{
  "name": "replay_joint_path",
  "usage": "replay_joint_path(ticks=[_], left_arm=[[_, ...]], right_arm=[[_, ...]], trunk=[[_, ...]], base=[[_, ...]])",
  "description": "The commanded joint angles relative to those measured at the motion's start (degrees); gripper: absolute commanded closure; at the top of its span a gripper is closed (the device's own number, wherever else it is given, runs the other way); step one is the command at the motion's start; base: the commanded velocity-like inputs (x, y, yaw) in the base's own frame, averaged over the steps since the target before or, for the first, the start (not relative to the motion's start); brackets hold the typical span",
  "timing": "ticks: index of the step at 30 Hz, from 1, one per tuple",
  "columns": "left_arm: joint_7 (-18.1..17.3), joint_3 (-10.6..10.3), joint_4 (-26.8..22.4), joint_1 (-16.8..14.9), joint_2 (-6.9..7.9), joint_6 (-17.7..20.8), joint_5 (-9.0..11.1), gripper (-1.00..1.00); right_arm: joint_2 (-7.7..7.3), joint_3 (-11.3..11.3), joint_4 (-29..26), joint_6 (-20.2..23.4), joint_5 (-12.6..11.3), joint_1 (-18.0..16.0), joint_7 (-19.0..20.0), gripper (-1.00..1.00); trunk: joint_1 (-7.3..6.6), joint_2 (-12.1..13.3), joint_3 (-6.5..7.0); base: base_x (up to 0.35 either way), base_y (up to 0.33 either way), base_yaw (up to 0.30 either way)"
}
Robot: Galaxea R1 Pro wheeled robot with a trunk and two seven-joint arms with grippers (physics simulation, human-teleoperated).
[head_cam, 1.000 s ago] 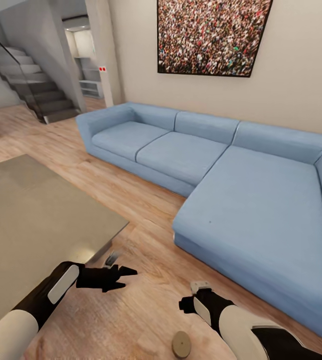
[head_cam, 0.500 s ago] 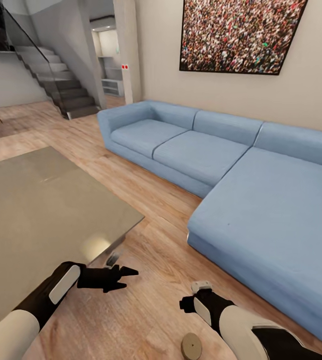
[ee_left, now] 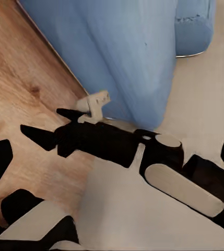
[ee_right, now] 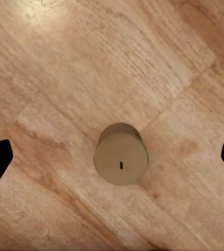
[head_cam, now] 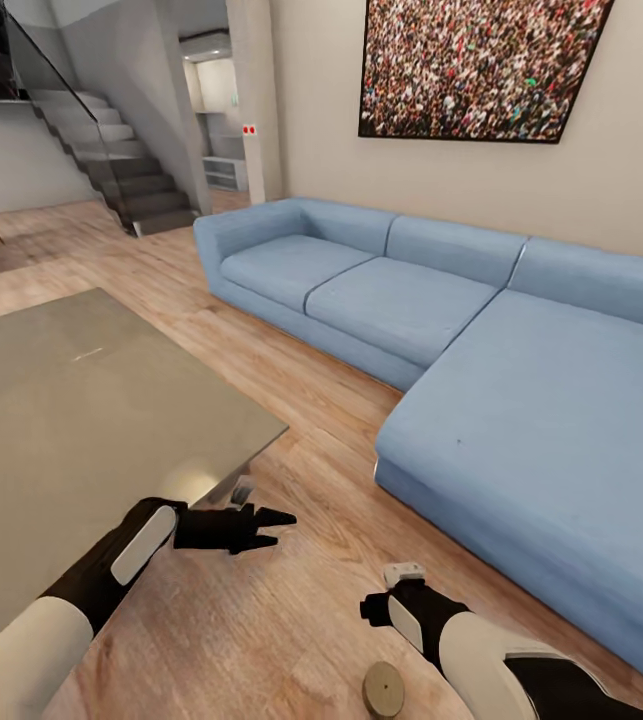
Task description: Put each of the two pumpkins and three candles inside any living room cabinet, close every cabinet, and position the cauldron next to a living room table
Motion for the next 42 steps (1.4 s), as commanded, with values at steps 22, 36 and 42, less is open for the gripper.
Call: replay_joint_path(ticks=[22,36,42], left_arm=[[0.96,3.15,1.09,-13.35,-5.08,-1.07,24.68,-1.0],[1.29,2.9,2.36,-13.33,-5.26,-1.04,25.0,-1.0],[1.29,2.89,2.59,-13.33,-5.25,-1.04,25.0,-1.0]], right_arm=[[0.06,0.0,0.05,-0.27,0.13,0.0,-0.06,-1.0],[0.24,0.0,0.88,-0.33,-0.06,0.51,0.0,-1.0],[0.21,0.0,1.14,-0.28,-0.03,0.78,-0.02,-1.0]], trunk=[[4.84,-8.84,-3.96],[7.91,-14.45,-6.47],[9.23,-16.86,-7.55]], base=[[0.0,0.0,0.0],[0.0,0.0,0.0],[0.0,0.0,0.0]])
